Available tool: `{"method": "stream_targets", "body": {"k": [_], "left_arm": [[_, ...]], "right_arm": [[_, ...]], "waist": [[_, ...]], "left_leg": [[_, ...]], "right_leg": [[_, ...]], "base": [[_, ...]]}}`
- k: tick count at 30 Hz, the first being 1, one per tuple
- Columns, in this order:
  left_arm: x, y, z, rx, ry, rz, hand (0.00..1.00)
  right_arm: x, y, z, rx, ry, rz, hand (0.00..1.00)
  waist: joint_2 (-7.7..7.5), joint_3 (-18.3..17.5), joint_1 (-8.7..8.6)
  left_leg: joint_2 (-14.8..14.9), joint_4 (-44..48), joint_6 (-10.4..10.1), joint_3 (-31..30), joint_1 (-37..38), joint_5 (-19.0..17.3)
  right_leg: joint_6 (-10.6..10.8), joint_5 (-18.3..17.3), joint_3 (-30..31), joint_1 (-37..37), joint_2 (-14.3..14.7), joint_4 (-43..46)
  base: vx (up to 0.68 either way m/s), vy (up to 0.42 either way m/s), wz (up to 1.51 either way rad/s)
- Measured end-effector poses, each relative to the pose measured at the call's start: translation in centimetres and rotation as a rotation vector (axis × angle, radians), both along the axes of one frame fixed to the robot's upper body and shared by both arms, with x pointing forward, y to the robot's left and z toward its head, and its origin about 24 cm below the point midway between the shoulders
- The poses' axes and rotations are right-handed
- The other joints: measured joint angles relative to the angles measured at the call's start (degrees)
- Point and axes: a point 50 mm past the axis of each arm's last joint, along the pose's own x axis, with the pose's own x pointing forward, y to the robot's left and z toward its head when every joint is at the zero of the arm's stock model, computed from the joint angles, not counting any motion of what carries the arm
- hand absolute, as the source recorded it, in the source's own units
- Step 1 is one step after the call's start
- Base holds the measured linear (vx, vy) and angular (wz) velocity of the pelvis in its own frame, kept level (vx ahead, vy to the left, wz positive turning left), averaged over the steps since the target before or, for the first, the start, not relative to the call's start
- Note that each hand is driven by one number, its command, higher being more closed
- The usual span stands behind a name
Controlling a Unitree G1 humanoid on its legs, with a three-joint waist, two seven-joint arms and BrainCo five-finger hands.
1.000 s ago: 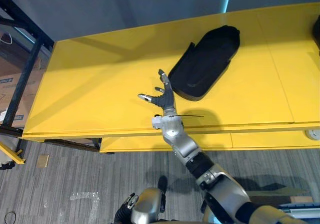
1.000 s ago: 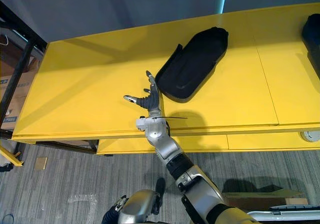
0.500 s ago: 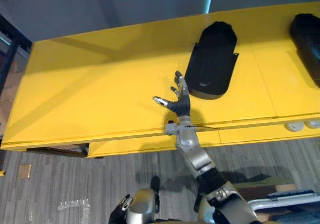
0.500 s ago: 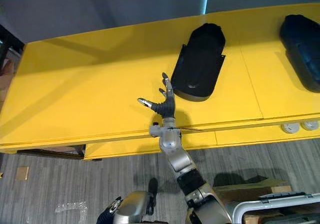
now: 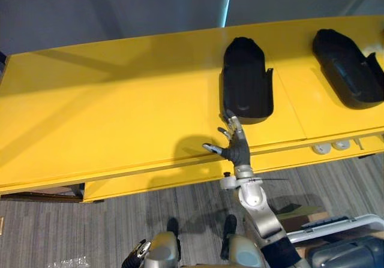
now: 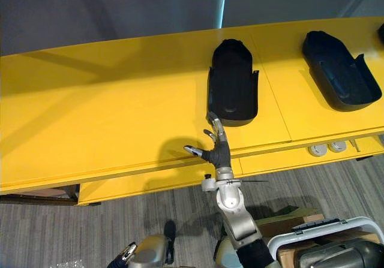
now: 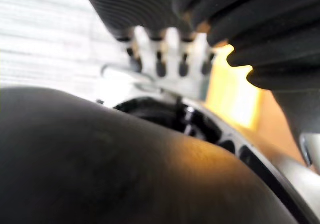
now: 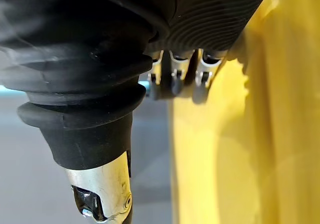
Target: Walk over and take plastic housings, then place them on the shelf
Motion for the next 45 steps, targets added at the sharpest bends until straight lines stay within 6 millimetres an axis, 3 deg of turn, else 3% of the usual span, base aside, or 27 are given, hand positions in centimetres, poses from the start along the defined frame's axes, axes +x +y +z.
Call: {"method": "stream_targets", "body": {"k": [8, 16, 17, 23, 30, 33, 39, 45], "left_arm": [[0.0, 0.0, 0.0, 0.002, 0.004, 0.003, 0.00], [-0.4, 0.3, -0.2, 0.016, 0.044, 0.013, 0.00], [-0.6, 0.3, -0.3, 0.015, 0.055, 0.013, 0.00], [-0.9, 0.3, -0.3, 0.026, 0.066, -0.004, 0.00], [-0.9, 0.2, -0.3, 0.023, 0.066, -0.005, 0.00], [-0.9, -0.1, -0.4, 0.015, 0.071, -0.013, 0.00], [-1.2, -1.6, -0.8, -0.032, 0.105, -0.017, 0.00], [-1.6, -1.7, -0.9, -0.054, 0.119, 0.006, 0.00]], "right_arm": [[-0.5, -1.0, -0.1, 0.001, 0.000, -0.034, 0.00], [-1.3, -3.5, -0.5, 0.028, 0.023, -0.179, 0.00], [-1.5, -3.8, -0.8, 0.030, 0.033, -0.188, 1.00], [-2.0, -4.1, 0.2, 0.050, -0.001, -0.141, 1.00], [-1.5, -4.0, 0.7, 0.024, -0.028, -0.100, 1.00], [-0.9, -3.9, 1.2, 0.026, -0.048, -0.078, 1.00], [-0.2, -3.7, 0.9, 0.026, -0.015, -0.058, 1.00], [1.1, -3.5, 0.8, 0.017, 0.003, -0.068, 1.00]], "waist": [[-0.08, 0.0, -0.19], [-0.39, -1.1, -0.53], [-0.36, -1.7, -0.55], [-0.18, -2.4, -1.94], [0.04, -2.5, -2.29], [0.79, -2.9, -2.25], [3.72, -4.5, -1.95], [3.92, -4.5, -1.95]], "left_leg": [[-0.1, 0.1, 0.1, 0.3, 0.0, -0.5], [0.0, -0.1, 0.0, 0.9, 0.9, -1.0], [0.1, -0.1, 0.0, 1.1, 0.9, -1.2], [0.4, -0.1, -0.2, 3.4, 1.8, -1.6], [0.2, 0.1, -0.2, 3.6, 1.8, -1.6], [-0.1, 0.1, -0.1, 3.5, 1.7, -1.6], [-0.4, -0.2, 0.2, 2.2, 2.2, -1.3], [-0.5, -1.8, 0.1, 1.6, 2.9, 0.1]], "right_leg": [[0.0, 0.0, 0.3, 0.0, 0.0, -0.3], [0.3, 0.2, 0.6, 0.9, 0.2, -1.2], [0.3, 0.3, 0.9, 0.9, 0.3, -1.5], [0.3, 0.5, 3.2, 0.5, 0.8, -1.9], [0.4, 0.6, 3.5, 0.0, 0.6, -1.9], [0.5, 0.7, 3.3, 0.2, 0.4, -1.9], [0.6, 0.7, 1.6, 1.3, -0.1, -2.1], [0.6, 0.7, 0.8, 2.0, -0.3, -2.2]], "base": [[0.00, 0.002, 0.00], [0.01, 0.005, -0.03], [0.01, 0.002, -0.10], [0.03, 0.012, -0.19], [0.00, 0.004, -0.03], [-0.01, 0.005, 0.01], [-0.01, 0.011, 0.11], [-0.04, -0.006, 0.04]]}}
